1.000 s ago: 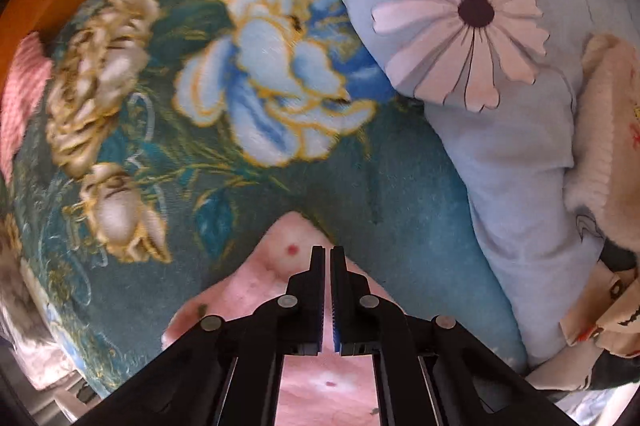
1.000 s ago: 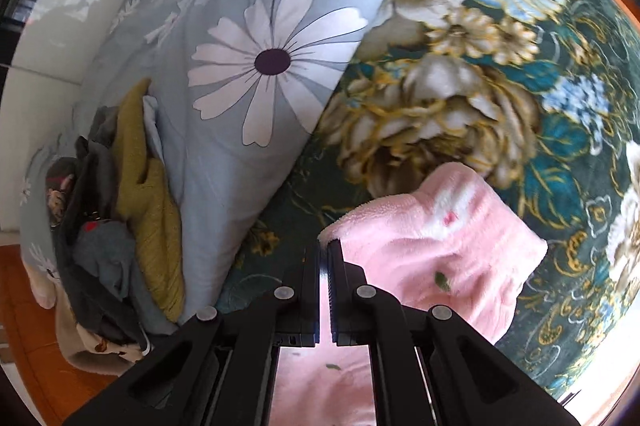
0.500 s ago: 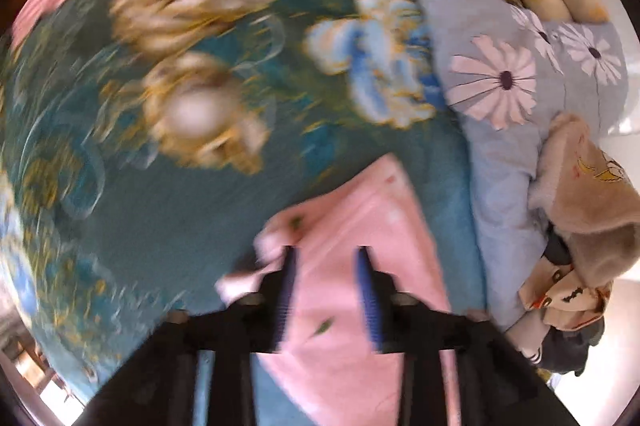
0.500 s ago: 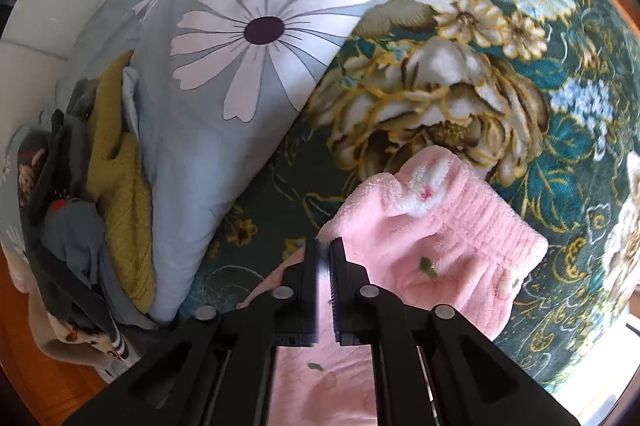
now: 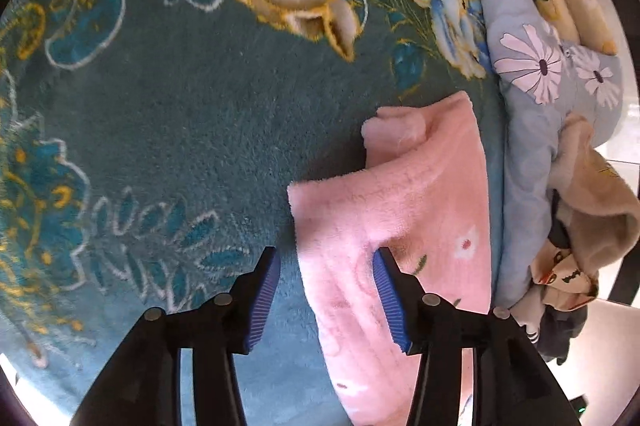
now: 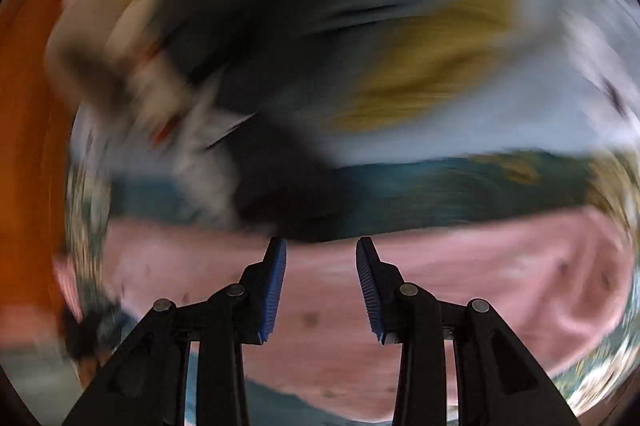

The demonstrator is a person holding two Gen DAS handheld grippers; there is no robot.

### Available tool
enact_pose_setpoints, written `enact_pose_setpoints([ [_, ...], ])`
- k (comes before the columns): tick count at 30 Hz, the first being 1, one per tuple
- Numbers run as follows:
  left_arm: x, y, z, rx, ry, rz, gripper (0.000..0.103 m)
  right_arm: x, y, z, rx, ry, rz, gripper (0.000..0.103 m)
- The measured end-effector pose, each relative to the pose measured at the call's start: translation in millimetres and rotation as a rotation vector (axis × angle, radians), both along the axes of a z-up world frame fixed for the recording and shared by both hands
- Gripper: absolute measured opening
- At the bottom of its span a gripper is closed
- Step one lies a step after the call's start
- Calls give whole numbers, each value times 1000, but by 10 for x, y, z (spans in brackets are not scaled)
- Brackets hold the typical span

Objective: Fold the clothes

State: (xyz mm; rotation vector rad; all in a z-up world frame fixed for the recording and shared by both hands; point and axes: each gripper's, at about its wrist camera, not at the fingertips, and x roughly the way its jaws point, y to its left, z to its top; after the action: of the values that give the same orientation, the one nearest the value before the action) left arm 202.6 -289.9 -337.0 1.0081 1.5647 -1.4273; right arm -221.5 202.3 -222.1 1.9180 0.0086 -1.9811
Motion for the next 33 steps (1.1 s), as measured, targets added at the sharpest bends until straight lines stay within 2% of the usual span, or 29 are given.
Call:
enact_pose_setpoints([
  [3, 41, 41, -47, -20, 34, 25, 52, 195, -568, 6, -33, -32, 134, 37],
  [5, 78, 74, -53, -33, 87, 32, 50, 352, -785, 47, -27, -40, 192, 37],
  [8, 121, 92, -76, -26, 148, 23, 50, 490, -798, 53, 4, -63, 202, 37],
  [11, 152, 90, -92, -5, 248, 23, 47, 582, -672, 66, 58, -75, 173, 37],
  [12, 155, 95, -93, -4, 266, 21, 44, 579, -628, 81, 70, -79, 156, 37],
  [14, 122, 63, -122, -4, 292, 21, 21, 599, -501, 116, 88, -89, 113, 37],
  [16, 78, 40, -114, -9, 309, 24, 12, 638, -395, 153, 95, -93, 76, 37],
  [18, 44, 39, -69, -25, 310, 22, 9, 672, -318, 196, 97, -96, 49, 37],
  [22, -170, 33, 203, -100, 243, -83, 4, 760, -223, 238, 107, -94, 30, 37],
  [28, -932, -29, 952, -274, 320, -350, 3, 883, -107, 277, 92, -97, 6, 37],
  [30, -1067, -118, 1150, -335, 371, -402, 3, 925, -78, 246, 92, -105, -3, 37],
  [32, -1006, -162, 1257, -399, 355, -405, 3, 965, -45, 217, 93, -113, -13, 37],
  [33, -953, -197, 1197, -400, 328, -384, 3, 987, -25, 206, 92, -117, -17, 37],
])
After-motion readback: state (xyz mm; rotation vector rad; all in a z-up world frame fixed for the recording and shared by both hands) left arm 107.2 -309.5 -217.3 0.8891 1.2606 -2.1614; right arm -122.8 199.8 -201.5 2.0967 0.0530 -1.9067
